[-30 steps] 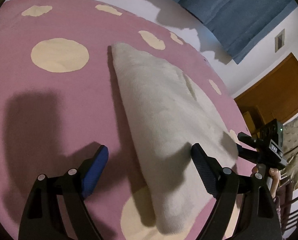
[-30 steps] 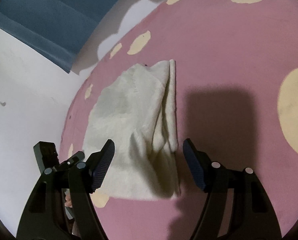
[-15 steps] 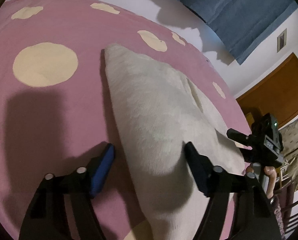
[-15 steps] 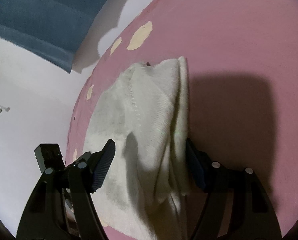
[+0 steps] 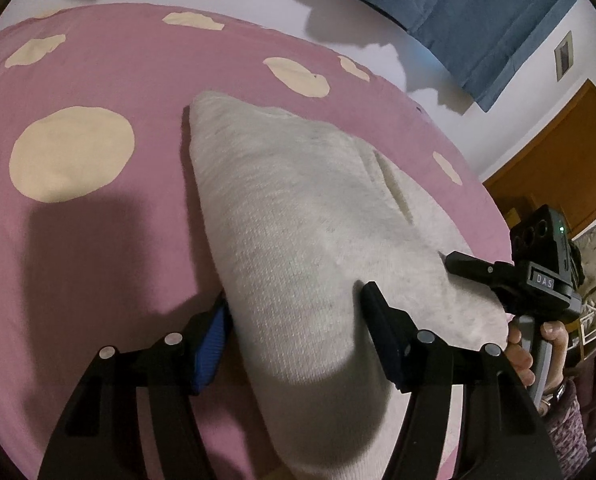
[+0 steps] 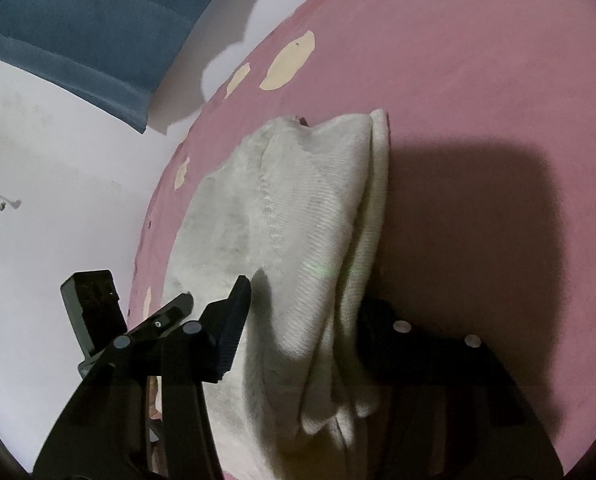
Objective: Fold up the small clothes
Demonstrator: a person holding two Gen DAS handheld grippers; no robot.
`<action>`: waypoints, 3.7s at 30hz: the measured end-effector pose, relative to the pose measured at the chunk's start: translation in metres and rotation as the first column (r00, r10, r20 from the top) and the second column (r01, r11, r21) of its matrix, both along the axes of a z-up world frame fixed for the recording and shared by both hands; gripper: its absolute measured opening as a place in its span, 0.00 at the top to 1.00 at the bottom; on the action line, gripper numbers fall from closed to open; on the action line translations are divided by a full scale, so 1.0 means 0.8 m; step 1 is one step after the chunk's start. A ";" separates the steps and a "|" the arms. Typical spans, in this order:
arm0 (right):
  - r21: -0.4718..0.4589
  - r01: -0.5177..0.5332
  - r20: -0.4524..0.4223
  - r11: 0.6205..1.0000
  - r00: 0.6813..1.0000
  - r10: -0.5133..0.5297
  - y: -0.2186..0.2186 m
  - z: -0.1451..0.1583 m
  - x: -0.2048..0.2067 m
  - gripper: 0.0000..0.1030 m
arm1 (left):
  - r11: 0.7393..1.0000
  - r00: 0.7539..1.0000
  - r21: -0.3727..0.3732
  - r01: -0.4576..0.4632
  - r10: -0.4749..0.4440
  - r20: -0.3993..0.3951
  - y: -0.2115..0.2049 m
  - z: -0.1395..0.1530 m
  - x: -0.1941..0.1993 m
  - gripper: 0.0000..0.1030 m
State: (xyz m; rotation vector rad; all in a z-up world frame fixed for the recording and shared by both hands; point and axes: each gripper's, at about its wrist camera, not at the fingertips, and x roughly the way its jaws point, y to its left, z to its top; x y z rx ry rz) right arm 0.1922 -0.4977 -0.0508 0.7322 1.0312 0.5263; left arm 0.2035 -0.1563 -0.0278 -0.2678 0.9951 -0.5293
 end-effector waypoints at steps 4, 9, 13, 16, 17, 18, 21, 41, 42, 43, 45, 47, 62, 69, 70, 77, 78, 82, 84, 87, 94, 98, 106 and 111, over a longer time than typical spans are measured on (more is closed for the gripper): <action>0.010 0.002 -0.005 1.000 1.000 -0.002 -0.003 -0.003 0.001 0.52 | 1.000 1.000 0.001 0.005 -0.005 0.000 0.000 -0.002 0.001 0.38; -0.008 -0.008 -0.001 1.000 1.000 0.008 0.001 -0.001 0.006 0.52 | 1.000 1.000 0.006 0.003 -0.003 0.004 -0.001 -0.001 0.000 0.38; -0.035 -0.004 0.000 0.999 1.000 0.004 0.006 0.001 0.003 0.57 | 1.000 1.000 0.013 0.003 -0.004 0.010 -0.002 0.000 -0.003 0.41; -0.056 0.005 0.001 0.998 1.000 -0.005 0.006 0.000 0.003 0.69 | 1.000 1.000 0.020 -0.001 0.001 0.015 -0.004 0.000 -0.003 0.46; -0.062 0.007 0.001 0.998 1.000 -0.007 0.007 -0.001 0.004 0.71 | 1.000 1.000 0.022 -0.002 0.002 0.016 -0.005 0.000 -0.003 0.48; -0.061 0.010 0.004 0.998 1.000 -0.010 0.006 -0.003 0.004 0.74 | 1.000 1.000 0.027 -0.004 0.004 0.020 -0.007 0.001 -0.003 0.50; -0.061 0.017 0.014 0.998 1.000 -0.016 0.006 -0.004 0.002 0.79 | 0.999 0.999 0.052 -0.007 0.006 0.035 -0.011 0.006 -0.005 0.55; -0.027 -0.069 0.136 0.997 0.988 0.072 0.119 0.034 0.000 0.83 | 0.989 0.987 -0.011 -0.149 0.149 0.064 0.115 0.060 -0.031 0.71; -0.019 -0.077 0.124 0.997 0.989 0.078 0.126 0.029 0.001 0.83 | 0.987 0.986 -0.007 -0.160 0.161 0.053 0.126 0.052 -0.036 0.71; -0.012 -0.081 0.109 0.997 0.991 0.082 0.131 0.023 0.002 0.83 | 0.986 0.985 -0.004 -0.167 0.167 0.041 0.132 0.045 -0.039 0.71; 0.002 -0.074 0.074 0.997 0.994 0.074 0.136 0.010 0.005 0.83 | 0.984 0.984 -0.007 -0.178 0.178 0.000 0.142 0.023 -0.040 0.70; 0.031 -0.071 0.046 0.997 0.997 0.069 0.132 0.002 0.006 0.81 | 0.983 0.984 -0.026 -0.180 0.180 -0.007 0.147 0.014 -0.040 0.67; 0.046 -0.090 -0.001 0.995 0.996 0.090 0.101 0.014 -0.071 0.50 | 0.965 0.990 -0.232 -0.123 0.104 -0.092 0.169 0.001 -0.119 0.23; -0.050 -0.124 -0.008 0.991 0.992 0.124 0.132 0.011 -0.079 0.80 | 0.987 0.994 -0.143 -0.069 0.056 -0.095 0.140 -0.006 -0.122 0.74; -0.053 -0.119 -0.009 0.991 0.993 0.119 0.134 0.011 -0.080 0.83 | 0.983 0.991 -0.164 -0.079 0.060 -0.117 0.142 -0.008 -0.120 0.80; -0.004 -0.107 0.030 0.994 0.994 0.107 0.116 0.033 -0.112 0.87 | 0.989 0.995 -0.124 -0.082 0.075 -0.059 0.138 0.024 -0.143 0.87; 0.004 -0.110 0.030 0.994 0.994 0.109 0.113 0.035 -0.117 0.87 | 0.988 0.997 -0.136 -0.069 0.062 -0.054 0.138 0.027 -0.147 0.87; 0.031 -0.120 0.021 0.992 0.993 0.119 0.101 0.036 -0.140 0.89 | 0.986 0.996 -0.150 -0.067 0.058 -0.066 0.140 0.031 -0.166 0.87; 0.045 -0.121 0.009 0.992 0.993 0.121 0.094 0.033 -0.153 0.91 | 0.986 0.995 -0.148 -0.071 0.060 -0.074 0.142 0.029 -0.177 0.87; 0.060 -0.121 -0.012 0.991 0.992 0.122 0.084 0.027 -0.178 0.91 | 0.983 0.994 -0.160 -0.085 0.073 -0.078 0.151 0.024 -0.196 0.87; 0.036 -0.123 -0.024 0.992 0.992 0.124 0.085 0.016 -0.183 0.90 | 0.988 0.996 -0.138 -0.074 0.065 -0.062 0.154 0.003 -0.197 0.83; 0.027 -0.111 -0.002 0.993 0.994 0.111 0.080 0.029 -0.184 0.80 | 0.988 0.999 -0.147 -0.043 0.044 0.003 0.168 0.026 -0.207 0.75; 0.023 -0.021 0.002 1.000 1.000 0.021 0.080 0.026 -0.141 0.53 | 0.990 0.997 -0.120 -0.078 0.079 0.003 0.170 0.015 -0.163 0.56; 0.002 -0.019 -0.017 1.000 1.000 0.019 0.106 0.009 -0.111 0.78 | 0.990 0.997 -0.121 -0.073 0.069 -0.038 0.158 -0.007 -0.137 0.67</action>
